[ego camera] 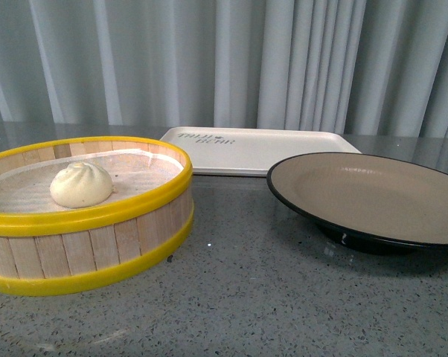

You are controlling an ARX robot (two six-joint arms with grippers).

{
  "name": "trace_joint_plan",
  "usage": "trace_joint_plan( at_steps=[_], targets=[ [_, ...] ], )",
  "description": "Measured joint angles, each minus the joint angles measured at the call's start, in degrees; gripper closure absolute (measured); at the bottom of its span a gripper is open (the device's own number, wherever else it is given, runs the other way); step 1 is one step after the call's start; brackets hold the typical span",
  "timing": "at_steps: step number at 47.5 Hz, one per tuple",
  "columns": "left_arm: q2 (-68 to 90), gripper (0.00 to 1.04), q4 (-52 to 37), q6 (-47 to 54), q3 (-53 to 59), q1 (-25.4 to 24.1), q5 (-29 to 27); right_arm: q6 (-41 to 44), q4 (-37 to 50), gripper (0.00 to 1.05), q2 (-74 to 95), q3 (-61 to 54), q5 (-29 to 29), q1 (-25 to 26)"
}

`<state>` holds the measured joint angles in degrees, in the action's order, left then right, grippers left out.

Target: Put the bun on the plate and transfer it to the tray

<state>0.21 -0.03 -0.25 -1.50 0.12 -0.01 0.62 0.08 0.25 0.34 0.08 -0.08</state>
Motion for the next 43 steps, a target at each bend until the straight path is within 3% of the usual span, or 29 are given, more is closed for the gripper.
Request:
trace_joint_plan(
  at_steps=[43],
  targets=[
    [0.0, 0.07, 0.0, 0.0, 0.0, 0.0, 0.0, 0.0, 0.0, 0.08, 0.0, 0.0, 0.0, 0.0]
  ],
)
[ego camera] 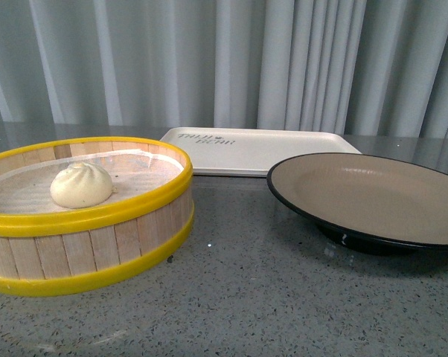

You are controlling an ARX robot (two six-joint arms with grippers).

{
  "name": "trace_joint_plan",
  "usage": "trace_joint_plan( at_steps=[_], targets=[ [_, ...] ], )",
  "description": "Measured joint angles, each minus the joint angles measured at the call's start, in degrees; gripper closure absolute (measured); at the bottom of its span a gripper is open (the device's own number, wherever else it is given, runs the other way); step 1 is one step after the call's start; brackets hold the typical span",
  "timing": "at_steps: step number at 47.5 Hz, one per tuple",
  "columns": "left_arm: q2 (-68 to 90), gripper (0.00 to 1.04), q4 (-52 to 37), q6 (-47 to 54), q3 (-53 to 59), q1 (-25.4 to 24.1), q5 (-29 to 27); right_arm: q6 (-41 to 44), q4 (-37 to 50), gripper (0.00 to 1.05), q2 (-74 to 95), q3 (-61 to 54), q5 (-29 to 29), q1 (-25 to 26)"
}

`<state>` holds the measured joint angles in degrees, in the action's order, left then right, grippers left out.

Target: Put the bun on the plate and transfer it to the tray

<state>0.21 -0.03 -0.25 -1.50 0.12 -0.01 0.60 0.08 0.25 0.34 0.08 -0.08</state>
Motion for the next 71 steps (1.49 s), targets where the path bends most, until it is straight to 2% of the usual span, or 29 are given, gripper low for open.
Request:
trace_joint_plan(
  at_steps=[23, 26, 31, 39, 45, 47, 55, 60, 71],
  targets=[
    [0.2, 0.07, -0.4, -0.7, 0.0, 0.3, -0.8, 0.0, 0.0, 0.08, 0.0, 0.0, 0.0, 0.0],
    [2.7, 0.07, -5.4, -5.0, 0.0, 1.0, -5.6, 0.0, 0.0, 0.08, 0.0, 0.0, 0.0, 0.0],
    [10.4, 0.07, -16.1, -12.0, -0.3, 0.6, -5.8, 0.0, 0.0, 0.08, 0.0, 0.0, 0.0, 0.0],
    [32.5, 0.07, -37.7, -16.0, -8.1, -2.8, 1.4, 0.0, 0.0, 0.08, 0.0, 0.0, 0.0, 0.0],
    [46.1, 0.07, -44.6, -12.4, -17.6, -3.3, 7.9, 0.0, 0.0, 0.08, 0.0, 0.0, 0.0, 0.0],
    [50.7, 0.07, -44.0, -9.8, -21.6, -3.3, 11.0, 0.0, 0.0, 0.08, 0.0, 0.0, 0.0, 0.0],
    [58.4, 0.07, -38.3, -5.3, -30.7, -3.3, 14.8, 0.0, 0.0, 0.08, 0.0, 0.0, 0.0, 0.0],
    [64.7, 0.07, -27.3, -1.5, -40.7, -3.2, 16.0, 0.0, 0.0, 0.08, 0.0, 0.0, 0.0, 0.0],
    [74.3, 0.07, -5.2, 1.5, -56.6, 0.0, 12.9, 0.0, 0.0, 0.08, 0.0, 0.0, 0.0, 0.0]
  ],
)
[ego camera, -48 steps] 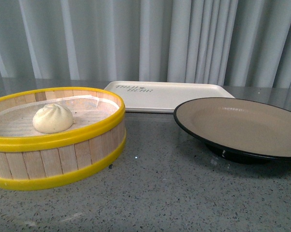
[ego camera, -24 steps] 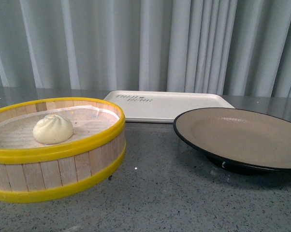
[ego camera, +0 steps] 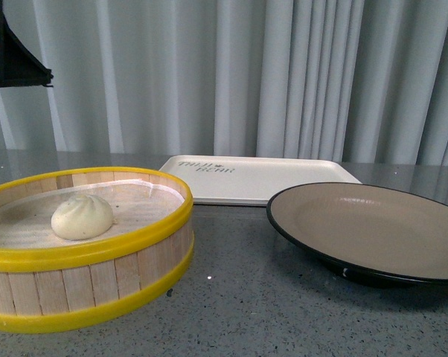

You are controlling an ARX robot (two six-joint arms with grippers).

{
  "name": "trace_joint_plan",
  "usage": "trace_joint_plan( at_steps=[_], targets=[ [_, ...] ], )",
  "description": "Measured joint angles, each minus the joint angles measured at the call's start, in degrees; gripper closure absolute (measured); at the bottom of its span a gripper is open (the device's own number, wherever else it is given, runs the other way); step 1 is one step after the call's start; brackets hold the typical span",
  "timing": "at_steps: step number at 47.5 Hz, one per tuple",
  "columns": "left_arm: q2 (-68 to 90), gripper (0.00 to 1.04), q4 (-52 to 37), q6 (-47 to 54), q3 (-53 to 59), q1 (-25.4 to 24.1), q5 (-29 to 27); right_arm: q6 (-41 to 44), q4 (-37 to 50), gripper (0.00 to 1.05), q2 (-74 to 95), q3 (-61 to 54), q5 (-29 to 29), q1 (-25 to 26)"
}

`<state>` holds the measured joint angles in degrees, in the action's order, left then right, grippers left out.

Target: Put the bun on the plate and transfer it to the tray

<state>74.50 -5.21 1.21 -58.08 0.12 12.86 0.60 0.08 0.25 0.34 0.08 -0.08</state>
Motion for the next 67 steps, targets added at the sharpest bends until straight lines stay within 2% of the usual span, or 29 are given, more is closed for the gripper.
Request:
trace_joint_plan(
  at_steps=[8, 18, 23, 26, 42, 67],
  targets=[
    [3.1, 0.07, 8.7, -4.8, -4.0, 3.5, -3.4, 0.0, 0.0, 0.08, 0.0, 0.0, 0.0, 0.0],
    [7.5, 0.07, 6.3, -8.8, -3.6, 5.7, -6.6, 0.0, 0.0, 0.08, 0.0, 0.0, 0.0, 0.0],
    [8.7, 0.07, -0.5, -5.5, -0.8, 6.3, -6.2, 0.0, 0.0, 0.08, 0.0, 0.0, 0.0, 0.0],
    [8.9, 0.07, -1.4, -4.0, 0.1, 6.5, -5.1, 0.0, 0.0, 0.08, 0.0, 0.0, 0.0, 0.0],
    [10.6, 0.07, -2.0, 1.5, 1.6, 8.0, -6.5, 0.0, 0.0, 0.08, 0.0, 0.0, 0.0, 0.0],
    [13.4, 0.07, -1.7, 1.6, 1.5, 8.1, -8.2, 0.0, 0.0, 0.08, 0.0, 0.0, 0.0, 0.0]
  ],
)
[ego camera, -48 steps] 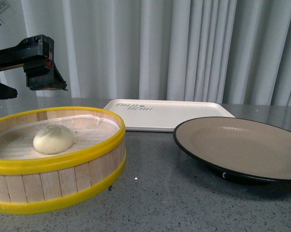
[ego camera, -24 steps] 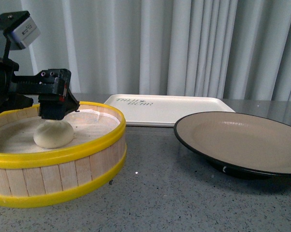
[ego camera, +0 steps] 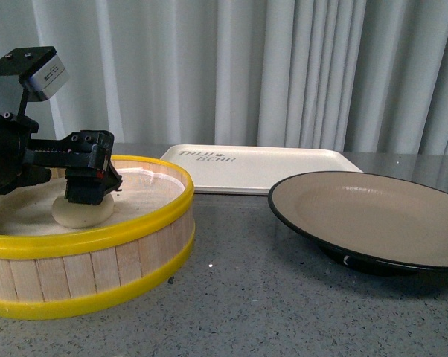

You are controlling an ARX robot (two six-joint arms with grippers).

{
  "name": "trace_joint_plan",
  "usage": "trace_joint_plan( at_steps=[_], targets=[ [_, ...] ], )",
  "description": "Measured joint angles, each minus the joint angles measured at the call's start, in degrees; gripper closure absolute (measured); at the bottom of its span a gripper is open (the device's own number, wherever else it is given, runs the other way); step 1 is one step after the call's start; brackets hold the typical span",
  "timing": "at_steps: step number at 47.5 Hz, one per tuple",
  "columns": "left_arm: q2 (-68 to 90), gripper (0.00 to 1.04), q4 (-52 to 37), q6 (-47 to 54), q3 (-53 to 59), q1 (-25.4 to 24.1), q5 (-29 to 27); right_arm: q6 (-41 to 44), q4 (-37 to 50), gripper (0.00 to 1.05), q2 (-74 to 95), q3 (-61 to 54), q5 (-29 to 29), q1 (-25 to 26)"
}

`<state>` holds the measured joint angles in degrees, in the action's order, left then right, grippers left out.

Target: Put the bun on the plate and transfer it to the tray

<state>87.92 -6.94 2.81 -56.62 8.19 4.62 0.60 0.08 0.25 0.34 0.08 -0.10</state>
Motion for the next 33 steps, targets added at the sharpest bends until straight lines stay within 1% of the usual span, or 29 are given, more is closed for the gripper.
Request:
trace_joint_plan(
  at_steps=[33],
  targets=[
    [2.6, 0.07, 2.1, 1.1, -2.8, -0.7, -1.7, 0.0, 0.0, 0.08, 0.0, 0.0, 0.0, 0.0]
  ],
)
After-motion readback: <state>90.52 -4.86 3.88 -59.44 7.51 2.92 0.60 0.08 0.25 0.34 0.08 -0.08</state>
